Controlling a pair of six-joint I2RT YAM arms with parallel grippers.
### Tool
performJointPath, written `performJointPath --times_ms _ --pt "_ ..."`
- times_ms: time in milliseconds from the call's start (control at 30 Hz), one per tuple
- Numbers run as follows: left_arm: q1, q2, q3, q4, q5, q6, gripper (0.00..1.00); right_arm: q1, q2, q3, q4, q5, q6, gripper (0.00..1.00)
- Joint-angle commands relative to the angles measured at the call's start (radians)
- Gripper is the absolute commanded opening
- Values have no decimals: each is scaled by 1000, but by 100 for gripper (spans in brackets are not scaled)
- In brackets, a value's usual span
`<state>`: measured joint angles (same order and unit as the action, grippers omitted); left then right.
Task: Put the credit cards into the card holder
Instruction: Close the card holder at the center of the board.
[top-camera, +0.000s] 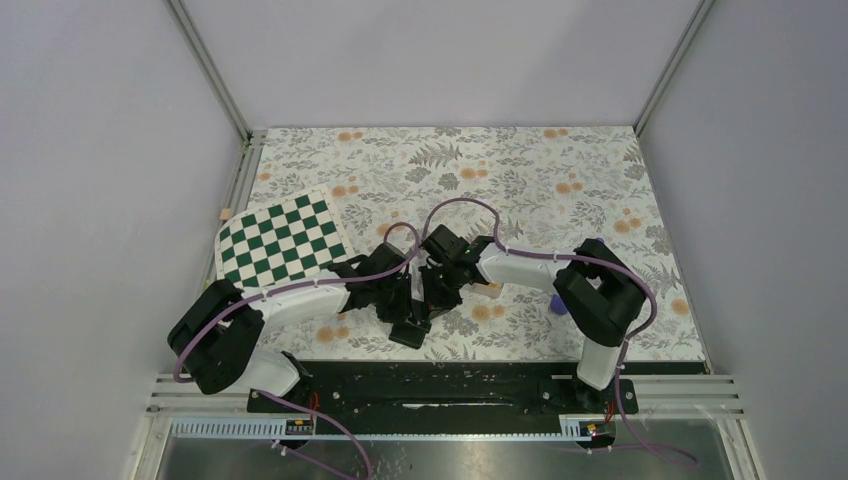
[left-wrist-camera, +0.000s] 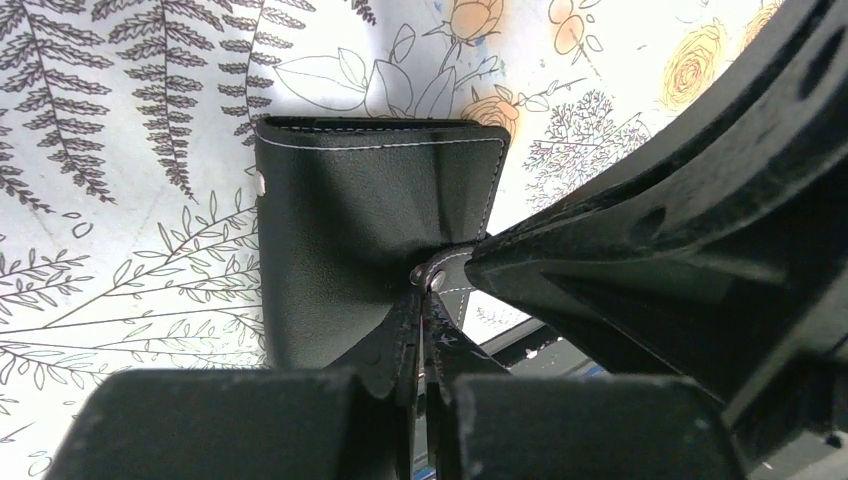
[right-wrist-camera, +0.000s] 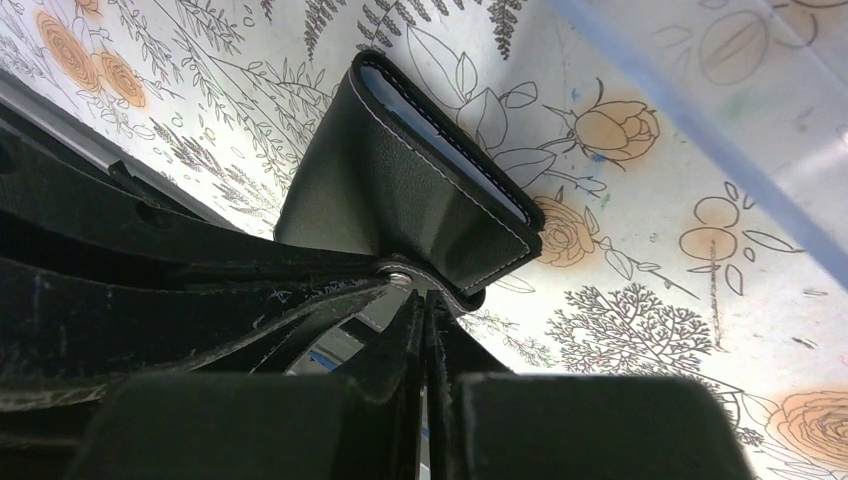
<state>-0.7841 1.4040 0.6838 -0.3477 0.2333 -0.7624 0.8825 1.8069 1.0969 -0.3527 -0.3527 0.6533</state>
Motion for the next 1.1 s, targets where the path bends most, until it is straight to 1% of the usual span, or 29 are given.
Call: performJointPath --times_ms 0,100,133,267,333,567,700,1067 --pt "12 16 25 4 -22 -10 0 -2 19 35 22 -38 12 3" --pt "14 19 25 -6 -23 -15 0 -2 24 36 29 -47 17 4" --pt "14 23 24 -10 -26 -18 0 -2 26 37 31 -50 18 5" --pt "17 29 13 -18 -31 -38 0 -2 29 42 35 -50 25 14" --pt "18 29 7 -16 -32 -45 0 -3 32 48 35 -49 26 21" --pt "22 30 -2 -22 -33 -60 0 0 31 62 19 -21 6 32" --pt "27 31 -11 -24 -29 -70 0 2 38 77 -2 -5 -15 35" --pt "51 43 -39 -17 -16 -93 0 7 92 101 -26 -7 -50 37"
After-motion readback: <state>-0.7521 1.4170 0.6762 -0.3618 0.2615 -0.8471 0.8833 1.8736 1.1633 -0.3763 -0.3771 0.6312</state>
